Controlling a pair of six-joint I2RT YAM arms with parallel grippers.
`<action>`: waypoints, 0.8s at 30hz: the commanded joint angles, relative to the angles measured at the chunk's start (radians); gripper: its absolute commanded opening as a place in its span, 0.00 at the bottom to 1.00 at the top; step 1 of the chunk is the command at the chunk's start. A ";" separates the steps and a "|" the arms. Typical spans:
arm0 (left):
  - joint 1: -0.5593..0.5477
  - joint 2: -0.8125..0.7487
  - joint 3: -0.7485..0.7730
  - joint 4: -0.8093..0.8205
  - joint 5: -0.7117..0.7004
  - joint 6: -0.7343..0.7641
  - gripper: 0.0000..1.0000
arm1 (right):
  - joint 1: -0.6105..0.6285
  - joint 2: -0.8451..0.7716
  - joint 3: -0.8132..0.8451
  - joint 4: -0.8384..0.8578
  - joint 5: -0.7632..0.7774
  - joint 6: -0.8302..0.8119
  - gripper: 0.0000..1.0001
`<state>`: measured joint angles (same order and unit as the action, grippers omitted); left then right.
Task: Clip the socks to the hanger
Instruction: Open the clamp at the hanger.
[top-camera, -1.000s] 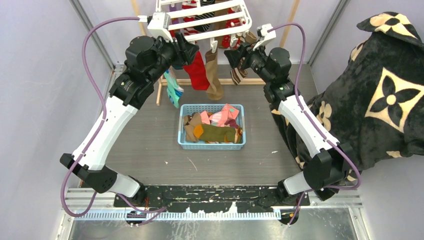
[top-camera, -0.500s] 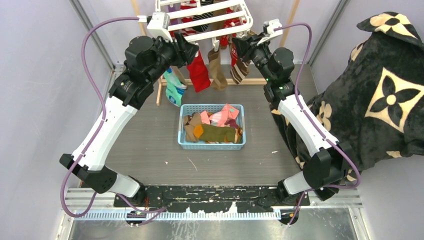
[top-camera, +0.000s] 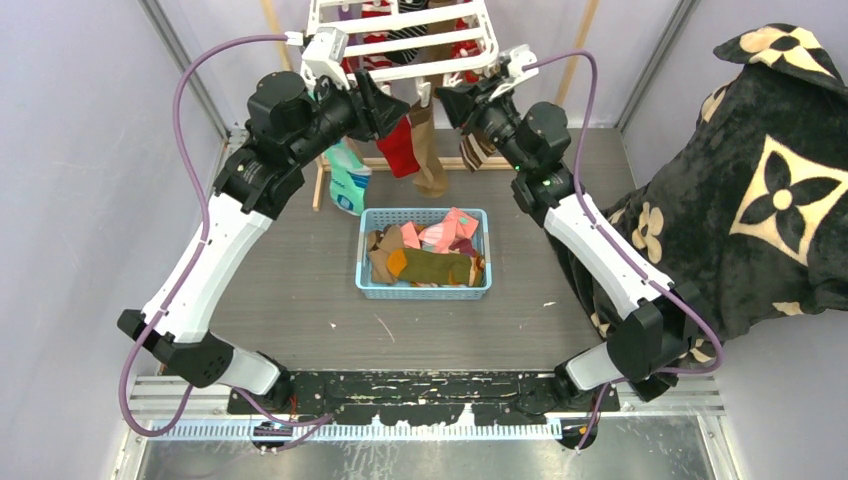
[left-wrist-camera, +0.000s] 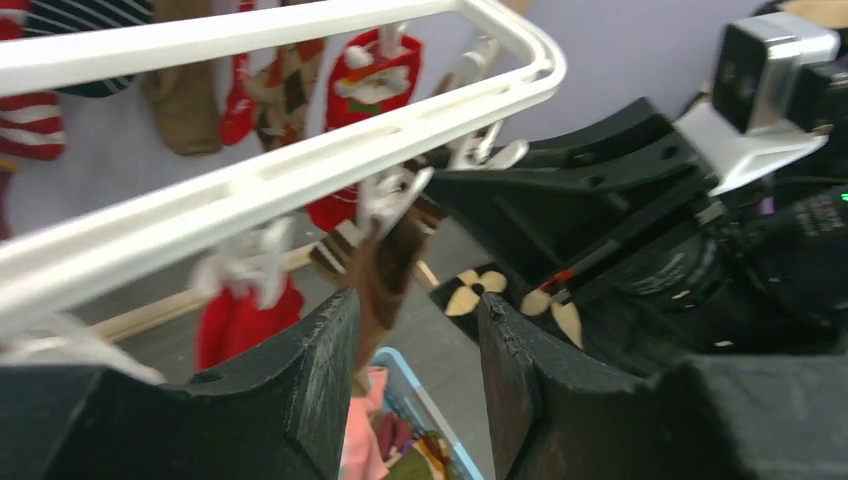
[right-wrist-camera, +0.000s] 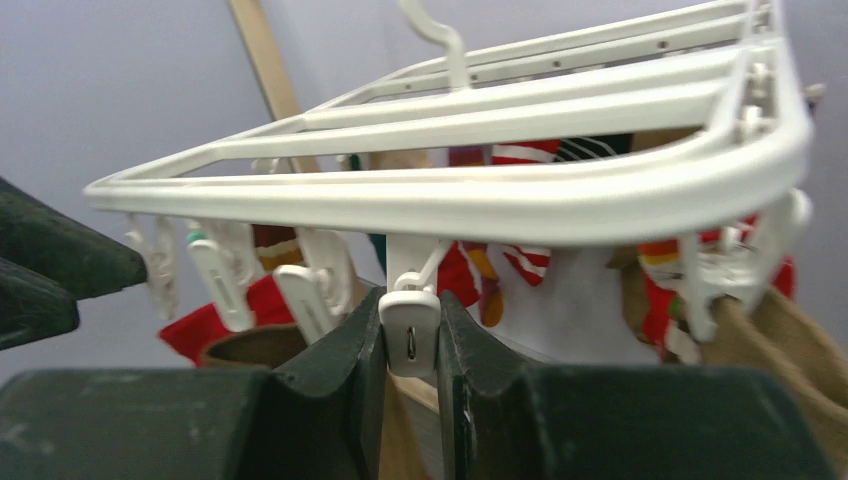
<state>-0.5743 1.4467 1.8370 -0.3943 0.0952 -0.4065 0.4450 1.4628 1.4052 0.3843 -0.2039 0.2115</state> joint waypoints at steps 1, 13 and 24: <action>-0.014 -0.026 0.068 -0.001 0.157 -0.058 0.47 | 0.083 -0.050 0.060 0.017 -0.008 -0.040 0.01; -0.025 -0.010 0.105 -0.006 0.116 -0.074 0.57 | 0.199 -0.051 0.053 0.014 0.033 -0.061 0.01; -0.025 0.015 0.099 0.025 0.057 -0.041 0.60 | 0.224 -0.065 0.029 0.047 0.035 -0.027 0.01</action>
<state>-0.5964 1.4525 1.9049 -0.4217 0.1631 -0.4641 0.6548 1.4517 1.4197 0.3676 -0.1616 0.1673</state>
